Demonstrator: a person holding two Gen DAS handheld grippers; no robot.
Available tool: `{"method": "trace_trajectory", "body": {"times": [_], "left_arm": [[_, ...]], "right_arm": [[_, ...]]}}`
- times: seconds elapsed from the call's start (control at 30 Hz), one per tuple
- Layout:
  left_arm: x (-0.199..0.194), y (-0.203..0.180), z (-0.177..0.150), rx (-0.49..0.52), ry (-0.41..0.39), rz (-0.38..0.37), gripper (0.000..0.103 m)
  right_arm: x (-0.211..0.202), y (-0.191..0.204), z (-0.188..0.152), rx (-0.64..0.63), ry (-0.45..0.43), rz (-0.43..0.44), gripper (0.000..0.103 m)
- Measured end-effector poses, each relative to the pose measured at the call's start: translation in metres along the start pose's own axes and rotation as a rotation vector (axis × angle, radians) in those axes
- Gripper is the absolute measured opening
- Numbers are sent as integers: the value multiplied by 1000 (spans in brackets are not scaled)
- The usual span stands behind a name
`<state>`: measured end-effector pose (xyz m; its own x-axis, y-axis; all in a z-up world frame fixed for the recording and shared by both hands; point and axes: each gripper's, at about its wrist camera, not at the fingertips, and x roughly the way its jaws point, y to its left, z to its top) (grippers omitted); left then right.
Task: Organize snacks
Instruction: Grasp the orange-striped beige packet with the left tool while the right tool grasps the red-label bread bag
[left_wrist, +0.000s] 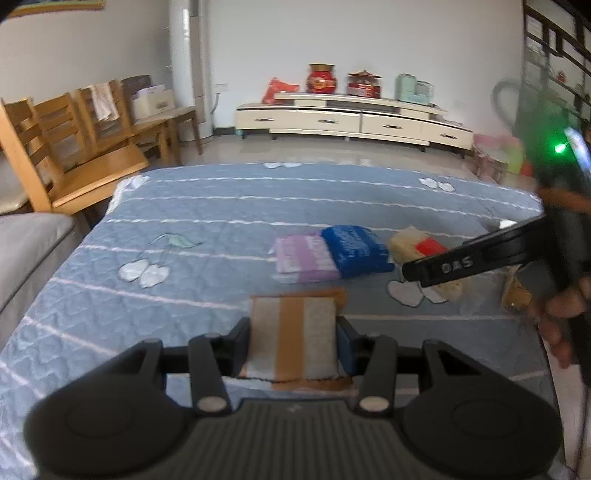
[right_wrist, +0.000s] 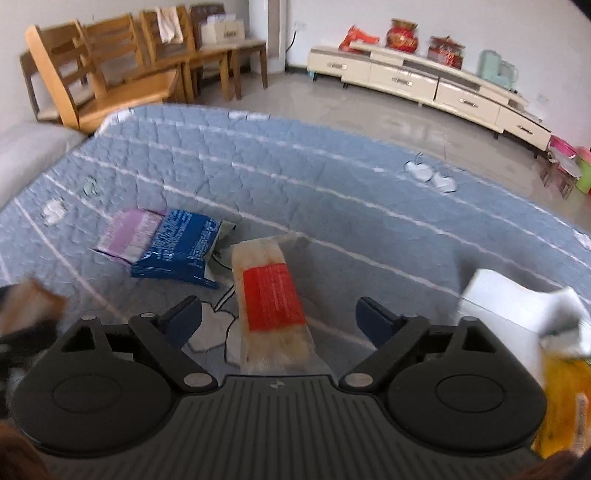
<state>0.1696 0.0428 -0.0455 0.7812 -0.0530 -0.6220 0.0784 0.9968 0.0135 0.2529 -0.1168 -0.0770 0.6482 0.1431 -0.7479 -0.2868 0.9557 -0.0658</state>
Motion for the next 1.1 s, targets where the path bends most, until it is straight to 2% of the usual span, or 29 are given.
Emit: {"method": "trace_trajectory", "body": {"times": [0.03,0.07,0.1,0.13,0.17,0.27,0.33,0.5,0.67,0.8,1.1], "left_arm": [[-1,0,0,1,-4,9,47],[-2,2,0,-1,-6,14,46],[-3,3,1,-6,-8,16,46],[-5,4,1,-12,-13,20,46],[-7,5,2,-18,-18,24,46],[-12,3,2,-32,-28,25,46],[-18,2,2,-37,-32,31,46],[-38,-1,-2,-56,-31,37,46],[-67,0,-8,-95,-31,39,46],[-91,0,-14,-106,-32,58,46],[-143,-2,-27,-86,-68,85,46]], "right_arm": [[6,1,1,6,18,-2,101],[11,1,1,22,40,2,85],[11,2,-1,33,33,-4,84],[9,3,-2,37,28,-7,67],[6,4,-3,34,27,1,43],[-10,9,-13,49,10,-24,43],[-26,10,-23,72,2,-9,43],[-82,25,-52,73,-64,-44,43],[-145,31,-78,134,-144,-32,43],[-191,37,-87,134,-197,-48,43],[-265,45,-122,159,-266,-70,43]]}}
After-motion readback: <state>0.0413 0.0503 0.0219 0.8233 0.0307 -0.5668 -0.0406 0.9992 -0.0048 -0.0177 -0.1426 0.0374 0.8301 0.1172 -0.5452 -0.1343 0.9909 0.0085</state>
